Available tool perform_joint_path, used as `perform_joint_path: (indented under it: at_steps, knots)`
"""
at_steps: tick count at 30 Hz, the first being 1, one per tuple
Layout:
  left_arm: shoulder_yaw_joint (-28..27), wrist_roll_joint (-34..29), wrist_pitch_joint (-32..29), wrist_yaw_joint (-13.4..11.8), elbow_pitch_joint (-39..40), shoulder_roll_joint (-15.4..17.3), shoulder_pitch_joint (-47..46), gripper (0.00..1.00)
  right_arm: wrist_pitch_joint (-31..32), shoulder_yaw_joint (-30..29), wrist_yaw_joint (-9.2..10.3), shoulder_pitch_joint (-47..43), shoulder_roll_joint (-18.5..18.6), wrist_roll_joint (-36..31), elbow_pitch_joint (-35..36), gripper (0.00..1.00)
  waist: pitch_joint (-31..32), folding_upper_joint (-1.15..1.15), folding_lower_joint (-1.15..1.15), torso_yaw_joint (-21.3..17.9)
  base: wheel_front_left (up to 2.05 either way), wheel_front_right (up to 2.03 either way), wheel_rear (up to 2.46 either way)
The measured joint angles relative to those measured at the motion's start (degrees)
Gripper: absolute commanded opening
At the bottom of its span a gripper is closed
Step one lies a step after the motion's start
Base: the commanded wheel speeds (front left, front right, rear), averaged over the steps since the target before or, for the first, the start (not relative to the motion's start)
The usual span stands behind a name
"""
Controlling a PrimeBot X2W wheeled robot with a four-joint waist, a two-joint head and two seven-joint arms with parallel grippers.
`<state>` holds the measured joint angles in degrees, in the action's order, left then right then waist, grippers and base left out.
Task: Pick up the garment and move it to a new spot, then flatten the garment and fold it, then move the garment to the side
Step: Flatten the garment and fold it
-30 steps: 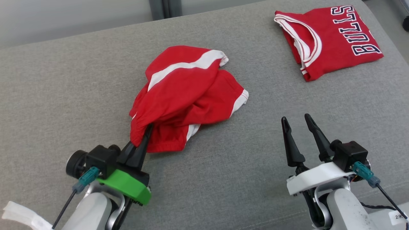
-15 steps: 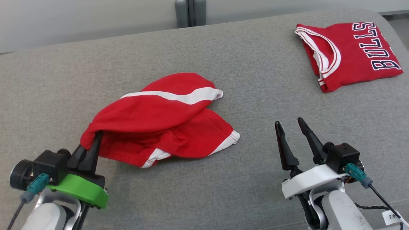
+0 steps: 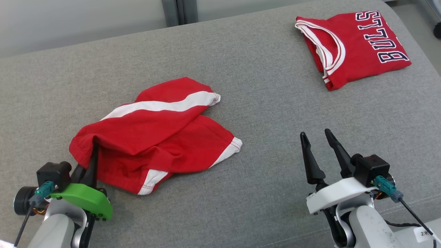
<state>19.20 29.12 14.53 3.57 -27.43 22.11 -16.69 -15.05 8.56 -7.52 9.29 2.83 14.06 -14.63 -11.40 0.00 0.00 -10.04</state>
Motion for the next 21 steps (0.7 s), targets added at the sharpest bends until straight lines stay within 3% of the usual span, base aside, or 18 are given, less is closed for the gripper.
perform_joint_path:
  at_steps: [2, 3, 4, 5, 6, 21]
  knots:
    - [-0.04, -0.23, 0.22, 0.54, -3.02, -0.92, -0.98, 0.0, 0.0, 0.02, 0.0, 0.16, 0.02, -0.07, -0.15, 1.0, 0.12, 0.0, 0.0, 0.14, 0.0, 0.0, 0.0]
    - [-0.03, -0.63, 0.26, 0.77, -4.37, -1.4, -1.43, 0.28, 0.0, 0.02, 0.0, 0.19, 0.0, -0.11, -0.19, 1.0, 0.19, 0.0, 0.0, 0.27, 0.0, 0.0, 0.0]
    - [-0.12, -0.87, 0.33, 1.01, -5.23, -1.75, -1.72, 0.5, 0.0, 0.01, 0.0, 0.19, 0.0, -0.13, -0.24, 1.0, 0.25, 0.0, 0.0, 0.39, 0.0, 0.0, 0.0]
    - [-0.57, -1.25, 0.36, 1.18, -5.58, -2.24, -1.94, 0.96, 0.0, -0.1, 0.0, 0.2, 0.0, -0.13, -0.3, 1.0, 0.34, 0.0, 0.0, 0.58, 0.0, 0.0, 0.0]
    - [-1.04, -1.87, 0.42, 1.31, -5.5, -2.67, -2.14, 1.0, 0.0, -0.23, 0.0, 0.2, 0.0, -0.14, -0.32, 1.0, 0.43, 0.0, 0.0, 0.82, 0.0, 0.0, 0.0]
    - [-10.61, -10.28, 0.49, 2.61, 8.48, -11.17, 10.23, 1.0, 0.0, -1.02, 0.0, -0.82, -0.01, -0.14, -0.35, 1.0, 2.69, 0.0, 0.0, 6.46, 0.0, 0.0, 0.0]
